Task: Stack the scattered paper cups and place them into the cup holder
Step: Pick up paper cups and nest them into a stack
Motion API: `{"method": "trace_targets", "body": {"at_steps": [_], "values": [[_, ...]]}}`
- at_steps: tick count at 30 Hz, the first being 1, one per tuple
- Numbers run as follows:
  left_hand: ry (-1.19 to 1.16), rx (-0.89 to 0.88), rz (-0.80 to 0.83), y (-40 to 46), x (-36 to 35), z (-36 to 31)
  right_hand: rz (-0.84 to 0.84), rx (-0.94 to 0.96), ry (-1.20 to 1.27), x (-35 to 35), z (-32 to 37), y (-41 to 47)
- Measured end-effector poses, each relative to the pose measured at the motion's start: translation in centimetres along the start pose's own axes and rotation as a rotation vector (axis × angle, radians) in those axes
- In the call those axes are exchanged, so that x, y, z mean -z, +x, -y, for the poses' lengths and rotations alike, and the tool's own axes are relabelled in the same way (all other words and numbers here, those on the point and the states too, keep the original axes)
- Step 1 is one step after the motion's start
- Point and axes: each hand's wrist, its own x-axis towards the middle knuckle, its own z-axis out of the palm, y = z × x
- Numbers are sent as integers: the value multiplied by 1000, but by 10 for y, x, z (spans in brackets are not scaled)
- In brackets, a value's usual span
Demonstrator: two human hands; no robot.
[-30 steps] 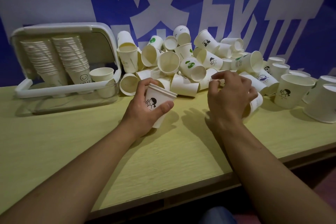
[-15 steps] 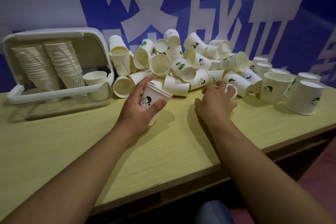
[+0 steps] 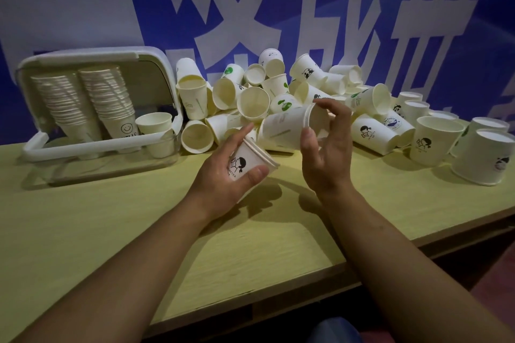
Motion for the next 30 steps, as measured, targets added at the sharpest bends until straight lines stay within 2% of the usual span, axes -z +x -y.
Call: {"method": "trace_targets", "body": {"at_steps": [6,11,13,16,18,22,26,30], "values": [[138,-56,38,0,1,-2,154,-56,44,0,-3,-2],[190,-133,31,-2,-3,-5,489,-124,-26,-2,2,-9],[172,-147,16,-1,-7,-7,549,-167,-9,-2,6,-11],[149,-159,5,0,-16,-12,546,-215,32,8,16,-11],[134,-170,31,3,-25,-17,506,-241,-26,25,17,-12],[93,-179,108,21,-56,-38,409,-235,-228,81,6,-5],[-45,-200,151,46,-112,-67,270,-262,-439,148,-4,14],[-136,-236,157,69,-179,-96,116,-302,-779,206,-18,35]]}}
